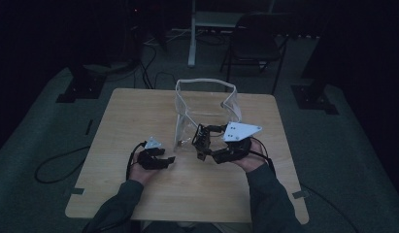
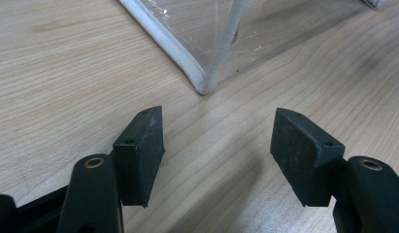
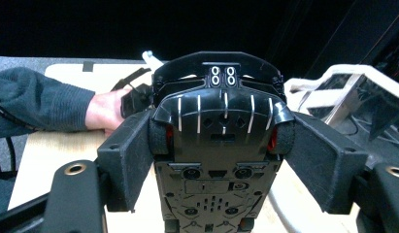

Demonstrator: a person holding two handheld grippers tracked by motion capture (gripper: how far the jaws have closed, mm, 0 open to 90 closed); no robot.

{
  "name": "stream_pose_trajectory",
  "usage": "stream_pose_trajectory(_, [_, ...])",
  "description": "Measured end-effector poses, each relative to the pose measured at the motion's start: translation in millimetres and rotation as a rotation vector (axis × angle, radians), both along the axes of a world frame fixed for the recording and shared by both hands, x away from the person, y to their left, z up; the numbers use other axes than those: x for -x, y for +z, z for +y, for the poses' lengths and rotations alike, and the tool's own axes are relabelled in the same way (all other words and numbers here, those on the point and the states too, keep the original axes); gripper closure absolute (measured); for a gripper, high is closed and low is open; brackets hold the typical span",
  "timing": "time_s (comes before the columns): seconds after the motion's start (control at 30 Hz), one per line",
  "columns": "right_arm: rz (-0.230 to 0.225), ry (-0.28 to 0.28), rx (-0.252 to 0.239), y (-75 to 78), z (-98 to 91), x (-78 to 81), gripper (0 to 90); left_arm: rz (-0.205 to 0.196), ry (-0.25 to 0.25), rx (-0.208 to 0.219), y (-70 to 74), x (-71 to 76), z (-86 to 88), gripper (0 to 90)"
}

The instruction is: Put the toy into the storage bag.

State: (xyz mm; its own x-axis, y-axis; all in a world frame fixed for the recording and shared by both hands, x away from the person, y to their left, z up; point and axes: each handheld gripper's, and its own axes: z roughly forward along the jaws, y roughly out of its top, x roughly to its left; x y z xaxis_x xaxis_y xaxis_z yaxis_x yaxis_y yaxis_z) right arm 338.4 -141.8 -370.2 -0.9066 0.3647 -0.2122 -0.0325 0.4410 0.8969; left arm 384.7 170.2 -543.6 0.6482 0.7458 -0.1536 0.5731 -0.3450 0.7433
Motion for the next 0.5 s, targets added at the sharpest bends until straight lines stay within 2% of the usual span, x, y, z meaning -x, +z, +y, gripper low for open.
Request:
stream_pose_trajectory(0.13, [-0.011,0.008,-0.009,11.5,1.2,-0.5,27.1,0.0,0.0,0.001,-0.1,0.0,0.0,37.2])
stream_pose_trajectory(0.4, [-0.012,0.018,-0.04,22.9,-0.8,-1.6,27.1,0.001,0.001,0.003,-0.1,-0.1,0.1,37.0])
stream_pose_trajectory(0.5, [-0.004,0.025,-0.071,29.1,-4.1,-3.2,27.1,0.001,0.004,0.005,-0.1,-0.1,0.0,37.0])
